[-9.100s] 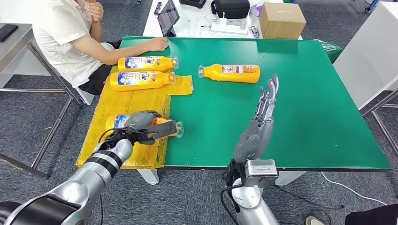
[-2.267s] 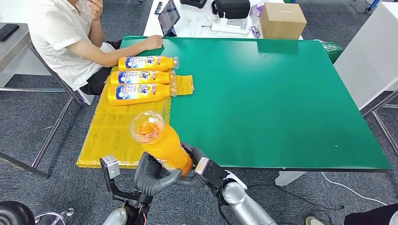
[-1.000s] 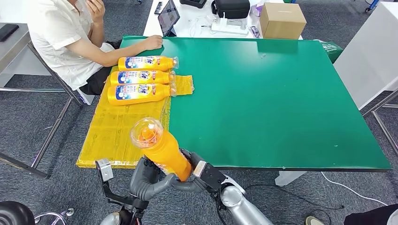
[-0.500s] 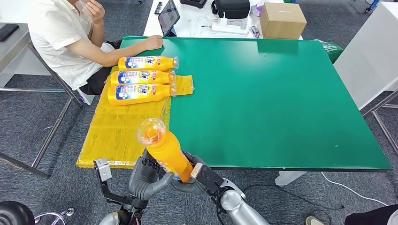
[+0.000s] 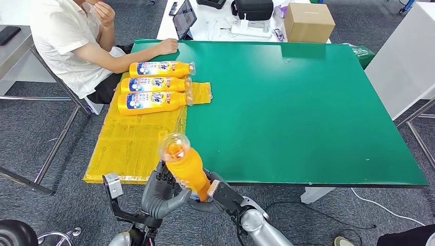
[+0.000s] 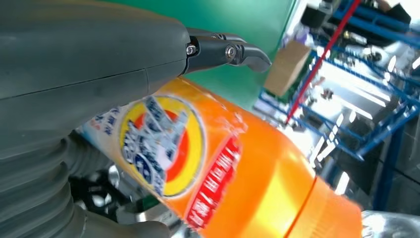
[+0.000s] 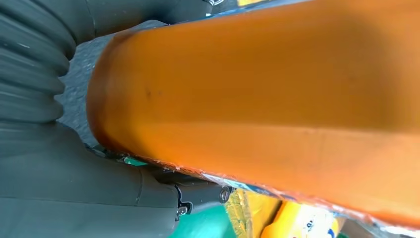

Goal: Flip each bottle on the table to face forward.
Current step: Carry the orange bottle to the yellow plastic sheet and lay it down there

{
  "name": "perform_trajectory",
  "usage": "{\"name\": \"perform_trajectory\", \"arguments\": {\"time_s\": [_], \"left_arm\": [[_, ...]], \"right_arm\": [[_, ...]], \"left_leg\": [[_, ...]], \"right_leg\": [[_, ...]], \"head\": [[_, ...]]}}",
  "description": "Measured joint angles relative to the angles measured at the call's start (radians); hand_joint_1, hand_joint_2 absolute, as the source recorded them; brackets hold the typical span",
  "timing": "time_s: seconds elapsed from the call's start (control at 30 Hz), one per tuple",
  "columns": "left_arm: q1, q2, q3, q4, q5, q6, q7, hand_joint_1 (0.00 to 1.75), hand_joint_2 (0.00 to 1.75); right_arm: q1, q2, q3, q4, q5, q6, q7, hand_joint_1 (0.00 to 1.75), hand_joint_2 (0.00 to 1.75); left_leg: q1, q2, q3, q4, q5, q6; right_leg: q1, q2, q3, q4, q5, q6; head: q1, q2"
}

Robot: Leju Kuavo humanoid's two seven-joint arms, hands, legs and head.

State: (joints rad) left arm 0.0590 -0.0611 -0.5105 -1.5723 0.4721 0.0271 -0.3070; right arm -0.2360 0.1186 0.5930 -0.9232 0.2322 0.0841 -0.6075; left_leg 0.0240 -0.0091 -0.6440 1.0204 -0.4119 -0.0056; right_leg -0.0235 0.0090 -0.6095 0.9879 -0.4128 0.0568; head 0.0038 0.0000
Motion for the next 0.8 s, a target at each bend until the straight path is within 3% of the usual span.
{"name": "perform_trajectory", "arguments": {"time_s": [0.23, 0.47, 0.73, 0.77, 0.8], "left_arm": [[-0.012, -0.020, -0.007, 0.000, -0.119, 0.147, -0.032, 0.00, 1.75], [-0.021, -0.022, -0.024, 0.013, -0.124, 0.190, 0.004, 0.00, 1.75], [-0.048, -0.025, -0.046, 0.060, -0.260, 0.294, 0.006, 0.00, 1.75], [-0.050, -0.025, -0.046, 0.062, -0.240, 0.281, 0.015, 0.01, 1.75], [-0.051, -0.025, -0.045, 0.064, -0.206, 0.258, 0.027, 0.15, 1.75]], "right_arm": [[0.001, 0.004, 0.019, 0.016, 0.090, -0.143, 0.053, 1.75, 1.75], [-0.009, 0.013, 0.030, 0.051, 0.149, -0.213, 0.073, 1.75, 1.75], [-0.038, 0.022, 0.068, 0.067, 0.230, -0.252, 0.158, 1.75, 1.75], [-0.039, 0.022, 0.071, 0.066, 0.233, -0.254, 0.159, 1.75, 1.75], [-0.041, 0.022, 0.075, 0.066, 0.235, -0.257, 0.156, 1.75, 1.75]], "left_leg": [[0.000, 0.000, 0.000, 0.000, 0.000, 0.000], [0.000, 0.000, 0.000, 0.000, 0.000, 0.000], [0.000, 0.000, 0.000, 0.000, 0.000, 0.000], [0.000, 0.000, 0.000, 0.000, 0.000, 0.000], [0.000, 0.000, 0.000, 0.000, 0.000, 0.000]], "right_leg": [[0.000, 0.000, 0.000, 0.000, 0.000, 0.000], [0.000, 0.000, 0.000, 0.000, 0.000, 0.000], [0.000, 0.000, 0.000, 0.000, 0.000, 0.000], [0.000, 0.000, 0.000, 0.000, 0.000, 0.000], [0.000, 0.000, 0.000, 0.000, 0.000, 0.000]], "head": [[0.000, 0.000], [0.000, 0.000], [0.000, 0.000], [0.000, 0.000], [0.000, 0.000]]}}
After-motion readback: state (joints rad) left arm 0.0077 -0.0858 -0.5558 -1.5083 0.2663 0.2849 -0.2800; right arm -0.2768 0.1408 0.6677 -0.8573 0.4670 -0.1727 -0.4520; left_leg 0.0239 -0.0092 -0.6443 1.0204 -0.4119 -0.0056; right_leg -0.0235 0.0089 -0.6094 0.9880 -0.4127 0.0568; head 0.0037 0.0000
